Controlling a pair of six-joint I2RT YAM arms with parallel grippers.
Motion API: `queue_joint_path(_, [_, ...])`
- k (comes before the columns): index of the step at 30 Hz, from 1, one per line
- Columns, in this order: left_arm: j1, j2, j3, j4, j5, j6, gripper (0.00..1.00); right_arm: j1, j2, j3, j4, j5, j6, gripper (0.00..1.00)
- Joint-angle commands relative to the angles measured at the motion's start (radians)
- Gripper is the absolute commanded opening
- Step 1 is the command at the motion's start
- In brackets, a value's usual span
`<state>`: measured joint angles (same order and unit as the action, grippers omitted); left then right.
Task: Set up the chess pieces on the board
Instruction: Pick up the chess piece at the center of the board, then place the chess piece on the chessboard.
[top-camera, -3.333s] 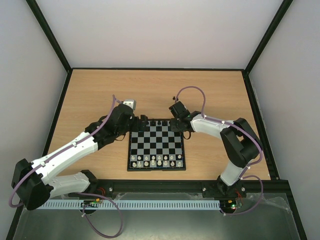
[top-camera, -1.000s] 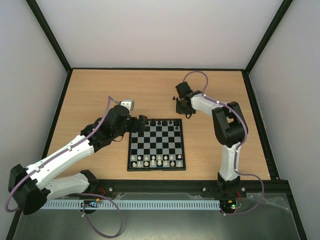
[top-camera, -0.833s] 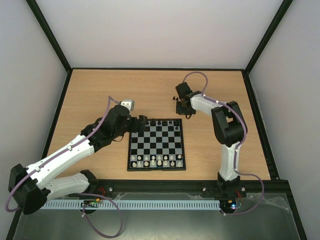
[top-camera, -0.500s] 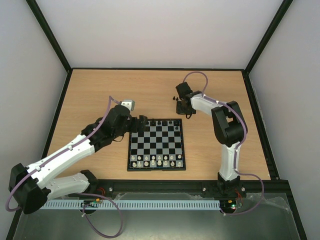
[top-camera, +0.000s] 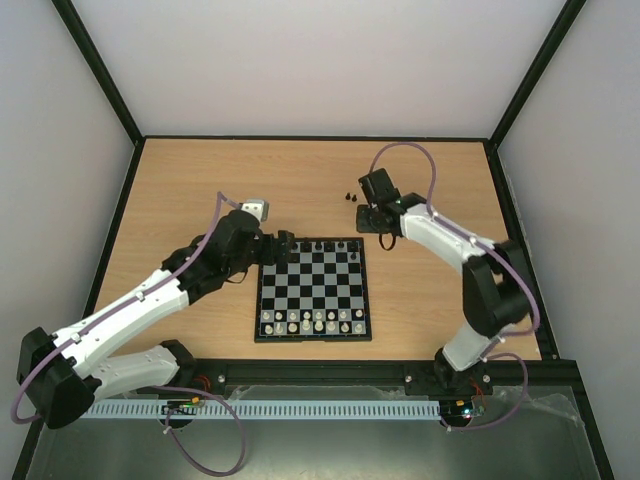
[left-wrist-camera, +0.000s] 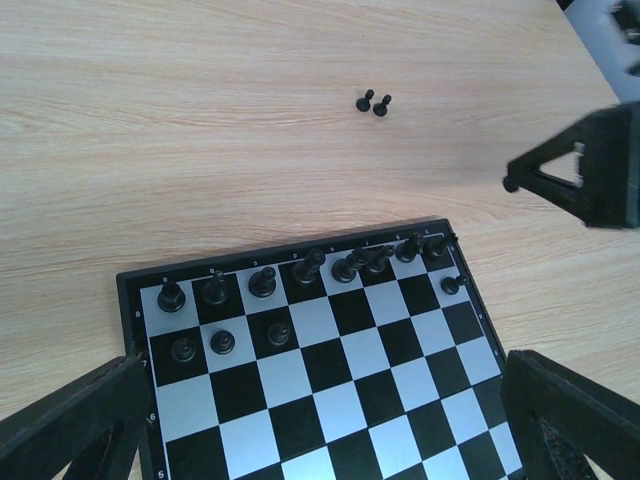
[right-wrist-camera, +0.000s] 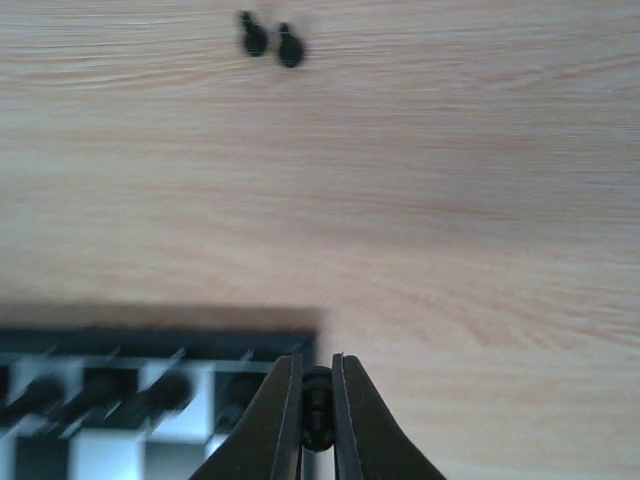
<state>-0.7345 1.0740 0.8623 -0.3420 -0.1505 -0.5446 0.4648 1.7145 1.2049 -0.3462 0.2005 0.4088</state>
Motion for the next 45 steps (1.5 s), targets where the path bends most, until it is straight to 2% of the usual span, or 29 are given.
queue_joint_path(1, [0.006, -0.037, -0.004, 0.007, -0.026, -0.005, 0.99, 0.086, -0.158, -0.083, -0.086, 0.008, 0.018, 0.05])
queue_joint_path(8, [0.007, -0.070, 0.003, -0.008, -0.040, -0.013, 0.99, 0.207, -0.240, -0.165, -0.104, -0.039, 0.050, 0.06])
queue_joint_path(17, [0.007, -0.093, 0.007, -0.025, -0.060, -0.024, 0.99, 0.285, -0.137, -0.163, -0.058, -0.044, 0.067, 0.06])
queue_joint_path(30, [0.007, -0.106, 0.019, -0.043, -0.082, -0.020, 0.99, 0.293, 0.013, -0.082, -0.038, -0.004, 0.063, 0.06])
queue_joint_path(45, [0.009, -0.109, 0.020, -0.043, -0.087, -0.012, 0.99, 0.293, 0.087, -0.045, -0.030, 0.057, 0.067, 0.06])
